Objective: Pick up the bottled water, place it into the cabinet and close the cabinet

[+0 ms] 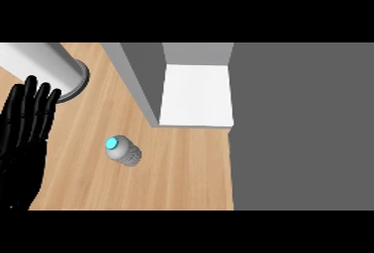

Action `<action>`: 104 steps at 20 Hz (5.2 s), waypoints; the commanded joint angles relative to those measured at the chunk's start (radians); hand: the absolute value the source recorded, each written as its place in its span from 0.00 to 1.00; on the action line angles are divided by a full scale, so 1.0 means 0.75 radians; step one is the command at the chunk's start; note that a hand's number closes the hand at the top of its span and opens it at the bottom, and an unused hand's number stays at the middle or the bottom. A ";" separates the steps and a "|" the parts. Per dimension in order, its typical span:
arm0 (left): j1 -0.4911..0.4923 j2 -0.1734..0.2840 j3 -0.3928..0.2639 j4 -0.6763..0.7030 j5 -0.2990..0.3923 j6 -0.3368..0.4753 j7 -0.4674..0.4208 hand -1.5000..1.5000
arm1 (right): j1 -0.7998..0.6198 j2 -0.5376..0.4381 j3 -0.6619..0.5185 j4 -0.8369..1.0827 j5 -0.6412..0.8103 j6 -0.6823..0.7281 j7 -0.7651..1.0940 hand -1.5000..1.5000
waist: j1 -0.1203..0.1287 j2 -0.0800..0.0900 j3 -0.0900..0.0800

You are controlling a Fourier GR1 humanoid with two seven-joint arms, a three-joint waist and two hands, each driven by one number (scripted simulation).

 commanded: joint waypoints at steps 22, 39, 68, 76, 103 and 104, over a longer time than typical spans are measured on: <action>0.498 0.007 -0.089 -0.110 0.642 -0.322 0.323 0.00 | 0.606 0.094 0.171 -0.308 -0.474 0.255 0.234 0.00 | -0.028 -0.022 0.011; 0.546 0.037 0.165 0.120 0.729 -0.573 0.116 0.00 | 0.696 0.143 0.223 -0.148 -0.344 0.394 -0.006 0.00 | -0.027 -0.020 0.012; 0.031 0.050 0.295 1.205 0.256 -0.637 -0.372 0.00 | 0.882 0.089 0.138 -0.174 -0.411 0.586 -0.156 0.00 | -0.042 -0.019 0.011; -0.231 0.111 0.365 1.772 0.219 -0.698 -0.580 0.00 | 0.912 0.128 0.206 -0.278 -0.383 0.514 -0.065 0.00 | -0.049 -0.015 0.010; -0.593 0.042 0.359 2.502 0.109 -0.837 -0.948 0.00 | 0.814 0.143 0.224 -0.114 -0.324 0.520 -0.131 0.00 | -0.054 -0.011 0.009; -0.617 0.090 0.367 2.505 0.120 -0.884 -0.907 0.00 | 0.776 0.121 0.169 -0.141 -0.419 0.527 -0.077 0.00 | -0.050 -0.011 0.009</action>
